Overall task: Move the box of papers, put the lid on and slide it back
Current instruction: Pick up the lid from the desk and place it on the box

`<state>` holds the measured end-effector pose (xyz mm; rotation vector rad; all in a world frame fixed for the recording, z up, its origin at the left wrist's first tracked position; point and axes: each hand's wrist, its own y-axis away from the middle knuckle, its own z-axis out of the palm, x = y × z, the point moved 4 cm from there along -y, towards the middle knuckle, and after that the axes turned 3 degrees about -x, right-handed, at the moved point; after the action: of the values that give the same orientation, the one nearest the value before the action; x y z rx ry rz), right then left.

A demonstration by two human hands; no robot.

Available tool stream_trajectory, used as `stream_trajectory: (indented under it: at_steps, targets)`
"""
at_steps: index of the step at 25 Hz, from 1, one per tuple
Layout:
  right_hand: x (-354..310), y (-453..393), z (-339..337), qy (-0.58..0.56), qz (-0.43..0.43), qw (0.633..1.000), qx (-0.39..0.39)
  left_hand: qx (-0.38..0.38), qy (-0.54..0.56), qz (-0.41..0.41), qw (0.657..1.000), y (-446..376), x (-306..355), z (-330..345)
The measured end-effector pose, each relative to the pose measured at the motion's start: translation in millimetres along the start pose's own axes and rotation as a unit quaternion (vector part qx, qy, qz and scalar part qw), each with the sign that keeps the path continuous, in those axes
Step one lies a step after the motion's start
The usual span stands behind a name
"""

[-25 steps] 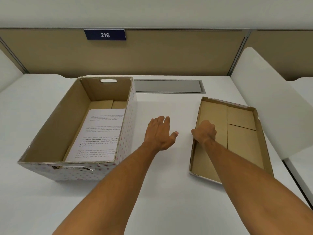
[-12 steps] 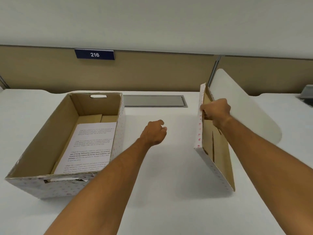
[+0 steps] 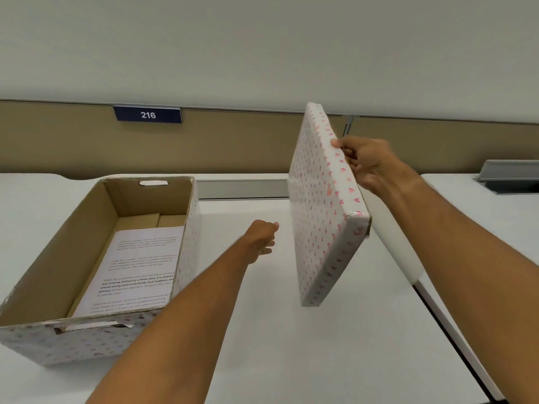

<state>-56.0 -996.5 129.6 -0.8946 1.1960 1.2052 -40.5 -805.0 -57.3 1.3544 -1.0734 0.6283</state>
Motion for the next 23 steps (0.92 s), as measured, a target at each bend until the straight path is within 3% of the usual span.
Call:
stream_trajectory:
  at_steps: [6,10,15,23]
  targets:
    - [-9.9,8.5,14.5,-0.065,0.034,0.996,-0.05,-0.056,0.14,-0.05,0.987,10.9,1.3,7.5]
    - [-12.3,8.5,5.7,-0.066,0.053,0.994,-0.074,-0.049,0.156,-0.04,0.986,13.8,7.7,-2.2]
    - [-22.2,1.0,-31.7,0.103,0.035,0.992,-0.07,0.033,0.107,-0.004,0.994,15.1,14.1,-43.4]
    - [4.1,-19.1,-68.0,0.32,0.083,0.944,0.008,0.118,0.049,0.053,0.99,35.1,50.2,-79.8]
